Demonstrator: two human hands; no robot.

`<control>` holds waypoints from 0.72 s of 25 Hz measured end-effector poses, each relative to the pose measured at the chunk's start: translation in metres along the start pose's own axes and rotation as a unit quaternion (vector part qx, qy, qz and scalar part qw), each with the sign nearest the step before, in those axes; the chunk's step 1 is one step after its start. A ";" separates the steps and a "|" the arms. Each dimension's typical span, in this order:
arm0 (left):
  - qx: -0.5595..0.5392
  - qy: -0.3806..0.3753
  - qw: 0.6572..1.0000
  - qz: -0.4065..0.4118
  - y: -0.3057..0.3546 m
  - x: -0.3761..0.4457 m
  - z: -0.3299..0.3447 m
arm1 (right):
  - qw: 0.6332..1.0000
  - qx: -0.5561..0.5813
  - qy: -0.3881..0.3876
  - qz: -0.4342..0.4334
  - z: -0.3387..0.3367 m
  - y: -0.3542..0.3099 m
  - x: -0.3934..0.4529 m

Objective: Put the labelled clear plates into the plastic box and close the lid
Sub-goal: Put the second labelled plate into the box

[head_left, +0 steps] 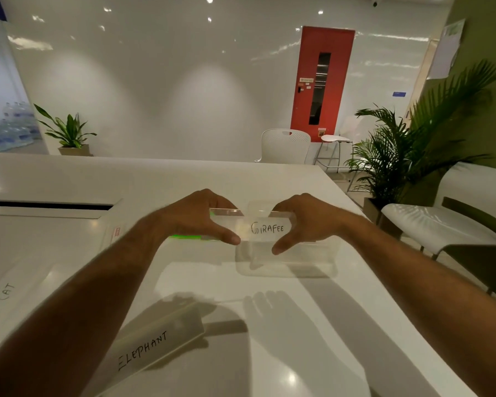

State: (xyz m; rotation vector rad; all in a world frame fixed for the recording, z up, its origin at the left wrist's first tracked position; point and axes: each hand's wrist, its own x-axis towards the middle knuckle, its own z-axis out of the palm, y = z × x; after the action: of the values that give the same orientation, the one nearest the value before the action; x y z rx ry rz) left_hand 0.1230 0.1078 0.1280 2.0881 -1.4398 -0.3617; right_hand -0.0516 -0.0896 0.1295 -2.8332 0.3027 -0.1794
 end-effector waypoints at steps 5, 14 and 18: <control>0.004 0.024 0.999 0.020 0.016 0.020 0.010 | 0.999 0.032 -0.008 0.031 -0.021 0.023 -0.010; 0.032 0.026 0.997 0.062 0.034 0.081 0.026 | 0.998 0.012 -0.031 0.056 -0.054 0.075 -0.003; 0.070 0.031 0.995 0.066 0.037 0.116 0.035 | 0.996 -0.047 -0.012 0.069 -0.055 0.097 0.013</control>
State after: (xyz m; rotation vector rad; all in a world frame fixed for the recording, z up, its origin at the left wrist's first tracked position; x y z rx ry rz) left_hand 0.1212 -0.0187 0.1333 2.0806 -1.5962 -0.1464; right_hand -0.0656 -0.1980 0.1541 -2.8915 0.5113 -0.1040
